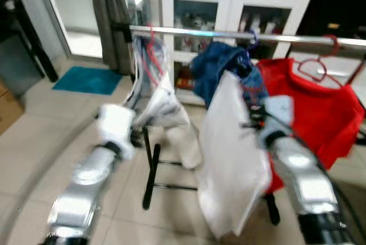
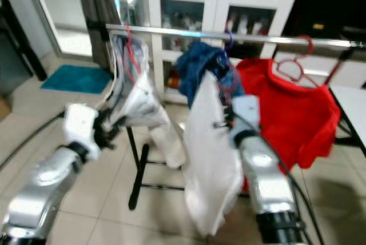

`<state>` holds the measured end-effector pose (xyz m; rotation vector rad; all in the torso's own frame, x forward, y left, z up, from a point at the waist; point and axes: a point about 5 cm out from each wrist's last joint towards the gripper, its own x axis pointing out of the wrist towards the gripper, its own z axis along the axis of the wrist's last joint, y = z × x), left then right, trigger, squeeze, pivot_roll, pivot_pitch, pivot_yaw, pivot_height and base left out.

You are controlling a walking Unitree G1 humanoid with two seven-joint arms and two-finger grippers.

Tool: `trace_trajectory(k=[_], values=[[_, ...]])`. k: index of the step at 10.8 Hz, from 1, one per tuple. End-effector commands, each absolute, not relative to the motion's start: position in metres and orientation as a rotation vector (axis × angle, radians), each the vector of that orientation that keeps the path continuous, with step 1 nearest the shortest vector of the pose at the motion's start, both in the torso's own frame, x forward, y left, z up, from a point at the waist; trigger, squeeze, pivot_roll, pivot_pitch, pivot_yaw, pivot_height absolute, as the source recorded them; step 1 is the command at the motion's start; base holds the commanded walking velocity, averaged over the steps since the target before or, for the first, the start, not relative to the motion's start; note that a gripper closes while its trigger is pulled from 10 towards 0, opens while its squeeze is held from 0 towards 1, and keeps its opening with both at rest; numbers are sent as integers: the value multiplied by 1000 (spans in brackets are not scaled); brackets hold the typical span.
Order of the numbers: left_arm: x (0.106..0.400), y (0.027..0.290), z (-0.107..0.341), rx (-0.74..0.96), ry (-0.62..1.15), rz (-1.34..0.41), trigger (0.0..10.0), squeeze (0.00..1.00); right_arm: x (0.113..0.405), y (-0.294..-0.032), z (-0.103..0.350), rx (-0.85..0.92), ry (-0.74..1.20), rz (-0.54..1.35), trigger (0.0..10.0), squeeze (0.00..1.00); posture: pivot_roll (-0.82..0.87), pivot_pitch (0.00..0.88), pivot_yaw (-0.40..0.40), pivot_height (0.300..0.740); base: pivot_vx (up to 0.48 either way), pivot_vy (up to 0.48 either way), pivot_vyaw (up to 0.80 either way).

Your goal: Hang hanger

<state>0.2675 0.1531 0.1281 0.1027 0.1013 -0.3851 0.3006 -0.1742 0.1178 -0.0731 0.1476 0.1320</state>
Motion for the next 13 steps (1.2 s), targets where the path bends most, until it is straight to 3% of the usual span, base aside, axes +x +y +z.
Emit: trace_trajectory(k=[1,7,9,13], values=[[268,162,132,121,89,-361,10000,0,303,-167,132,-82,79,151,10000,0,83,0,-20,740,322,0,0],[256,159,128,131,108,-432,10000,0,255,-206,145,-350,161,466,10000,0,79,0,-14,740,318,0,0],[255,156,129,134,106,-454,10000,0,242,-203,155,-294,145,593,10000,0,78,0,-11,740,300,0,0],[249,150,133,161,95,-544,10000,0,264,-185,167,-247,68,446,10000,0,86,0,-13,740,0,0,0]])
